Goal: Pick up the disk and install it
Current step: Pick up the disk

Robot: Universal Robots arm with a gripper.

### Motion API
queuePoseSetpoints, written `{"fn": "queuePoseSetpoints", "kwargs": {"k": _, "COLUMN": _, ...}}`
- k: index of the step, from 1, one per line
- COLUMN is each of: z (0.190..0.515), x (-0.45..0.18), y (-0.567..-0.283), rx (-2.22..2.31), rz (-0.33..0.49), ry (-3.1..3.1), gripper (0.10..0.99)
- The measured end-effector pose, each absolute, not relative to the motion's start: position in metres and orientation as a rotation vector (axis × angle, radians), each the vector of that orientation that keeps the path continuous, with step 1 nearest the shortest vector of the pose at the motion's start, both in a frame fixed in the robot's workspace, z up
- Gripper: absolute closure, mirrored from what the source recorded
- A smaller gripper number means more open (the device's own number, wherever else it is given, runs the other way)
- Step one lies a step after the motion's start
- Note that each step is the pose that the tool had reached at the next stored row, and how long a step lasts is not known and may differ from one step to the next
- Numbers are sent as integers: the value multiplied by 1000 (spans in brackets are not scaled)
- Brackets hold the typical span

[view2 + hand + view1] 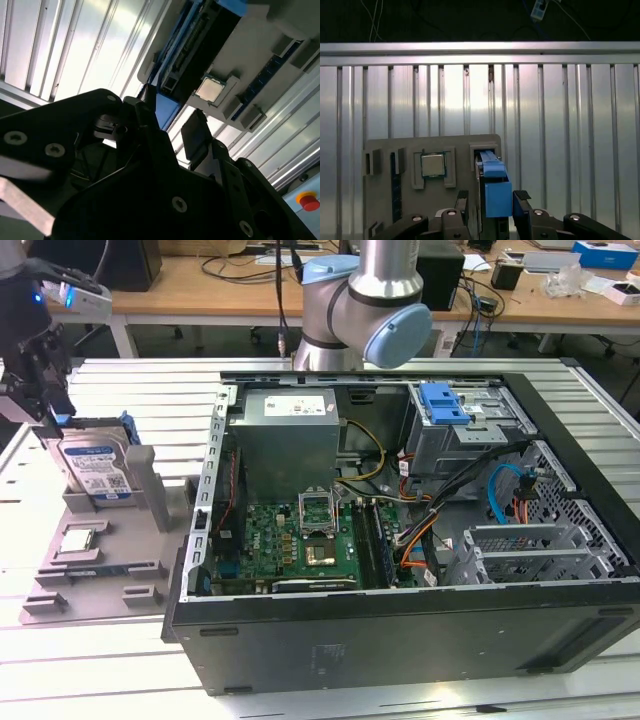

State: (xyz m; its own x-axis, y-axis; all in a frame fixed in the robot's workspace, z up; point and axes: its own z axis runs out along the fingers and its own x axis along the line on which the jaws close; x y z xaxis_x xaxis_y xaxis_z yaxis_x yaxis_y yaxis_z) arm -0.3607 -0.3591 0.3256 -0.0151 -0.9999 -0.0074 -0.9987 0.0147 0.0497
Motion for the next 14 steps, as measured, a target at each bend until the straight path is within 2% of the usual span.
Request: {"fn": "queuePoseSetpoints", "kwargs": {"k": 14, "z": 292, "x": -350, "y": -354, "rx": 2210, "rz": -66, "ry": -2181, "gripper": 604}}
